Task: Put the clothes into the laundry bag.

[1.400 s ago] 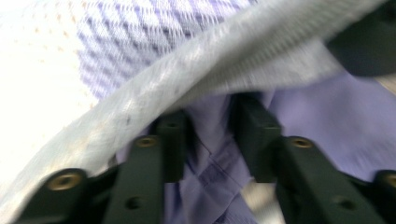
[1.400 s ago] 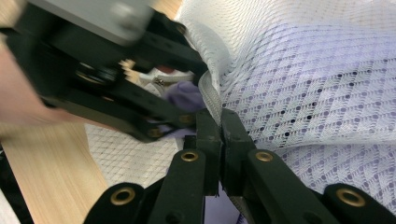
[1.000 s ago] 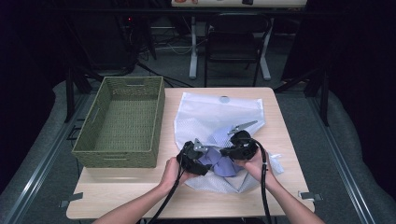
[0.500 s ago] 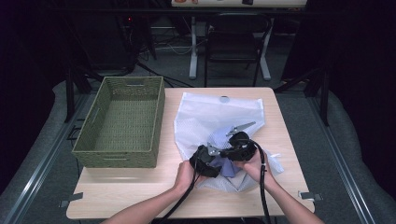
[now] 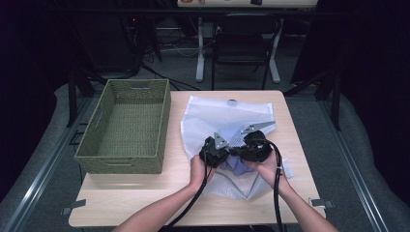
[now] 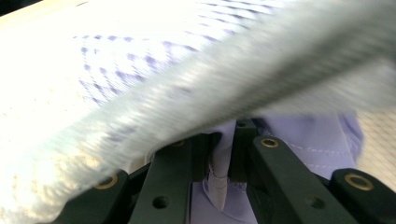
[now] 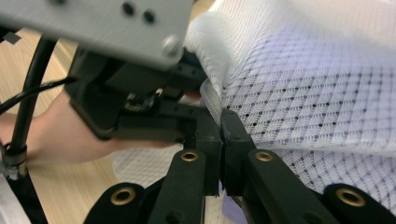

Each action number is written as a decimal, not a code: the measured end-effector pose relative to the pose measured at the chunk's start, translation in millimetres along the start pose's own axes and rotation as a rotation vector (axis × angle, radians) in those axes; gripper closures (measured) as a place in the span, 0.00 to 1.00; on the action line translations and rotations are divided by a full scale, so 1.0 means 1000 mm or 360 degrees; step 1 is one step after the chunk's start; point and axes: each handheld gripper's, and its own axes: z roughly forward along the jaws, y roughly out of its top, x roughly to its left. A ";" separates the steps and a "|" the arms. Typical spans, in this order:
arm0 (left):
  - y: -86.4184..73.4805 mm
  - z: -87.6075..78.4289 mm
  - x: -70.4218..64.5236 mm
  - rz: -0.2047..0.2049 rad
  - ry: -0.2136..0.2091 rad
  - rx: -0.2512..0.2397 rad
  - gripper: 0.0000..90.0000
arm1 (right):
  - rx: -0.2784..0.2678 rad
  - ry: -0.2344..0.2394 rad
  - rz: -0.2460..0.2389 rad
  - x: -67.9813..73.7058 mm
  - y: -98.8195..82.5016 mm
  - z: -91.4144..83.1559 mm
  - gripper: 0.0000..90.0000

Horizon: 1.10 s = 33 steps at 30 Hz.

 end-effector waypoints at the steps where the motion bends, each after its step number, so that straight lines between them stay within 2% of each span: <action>1: -0.002 0.007 0.001 0.0002 0.0001 0.0054 0.91 | 0.0017 0.0006 0.0018 -0.002 -0.002 0.002 0.99; 4: -0.009 0.018 0.004 -0.0025 -0.0035 0.0151 0.89 | 0.0097 -0.0002 0.0042 -0.009 -0.009 0.013 0.99; 7: -0.011 0.015 0.007 -0.0033 -0.0067 0.0175 0.85 | 0.0142 -0.0010 0.0046 -0.010 -0.012 0.019 0.99; 8: -0.011 0.012 0.008 -0.0016 -0.0079 0.0185 0.80 | 0.0141 -0.0013 0.0039 -0.010 -0.012 0.019 0.99; 9: -0.012 0.009 0.008 -0.0011 -0.0088 0.0191 0.80 | 0.0141 -0.0013 0.0039 -0.010 -0.012 0.019 0.99; 12: -0.014 -0.003 0.009 0.0049 -0.0113 0.0238 0.70 | 0.0136 -0.0017 0.0032 -0.010 -0.012 0.019 0.99; 14: -0.016 -0.012 0.008 0.0046 -0.0123 0.0259 0.60 | 0.0142 -0.0016 0.0032 -0.010 -0.012 0.019 0.99; 15: -0.018 -0.017 0.008 0.0061 -0.0127 0.0269 0.60 | 0.0142 -0.0016 0.0032 -0.010 -0.012 0.019 0.99; 16: -0.019 -0.022 0.008 0.0075 -0.0125 0.0287 0.54 | 0.0141 -0.0009 0.0029 -0.010 -0.011 0.019 0.99; 20: -0.026 -0.037 0.012 0.0087 -0.0113 0.0306 0.50 | 0.0142 -0.0014 0.0024 -0.010 -0.011 0.019 0.99; 22: -0.028 -0.038 0.014 0.0056 -0.0113 0.0318 0.50 | 0.0144 -0.0015 0.0023 -0.009 -0.011 0.020 0.99; 24: -0.030 -0.035 0.015 0.0037 -0.0124 0.0331 0.52 | 0.0150 -0.0022 0.0023 -0.009 -0.011 0.020 0.99; 25: -0.031 -0.032 0.014 0.0032 -0.0124 0.0339 0.60 | 0.0152 -0.0017 0.0028 -0.009 -0.011 0.020 0.99; 26: -0.032 -0.029 0.013 0.0041 -0.0120 0.0350 0.60 | 0.0152 -0.0017 0.0028 -0.009 -0.011 0.020 0.99; 28: -0.032 -0.021 0.009 0.0065 -0.0117 0.0371 0.71 | 0.0155 -0.0011 0.0030 -0.008 -0.012 0.021 0.99; 30: -0.033 -0.015 0.007 0.0067 -0.0125 0.0364 0.83 | 0.0152 -0.0018 0.0024 -0.007 -0.011 0.021 0.99; 33: -0.031 -0.008 0.004 0.0039 -0.0105 0.0297 0.93 | 0.0118 0.0006 0.0011 -0.005 -0.008 0.016 0.99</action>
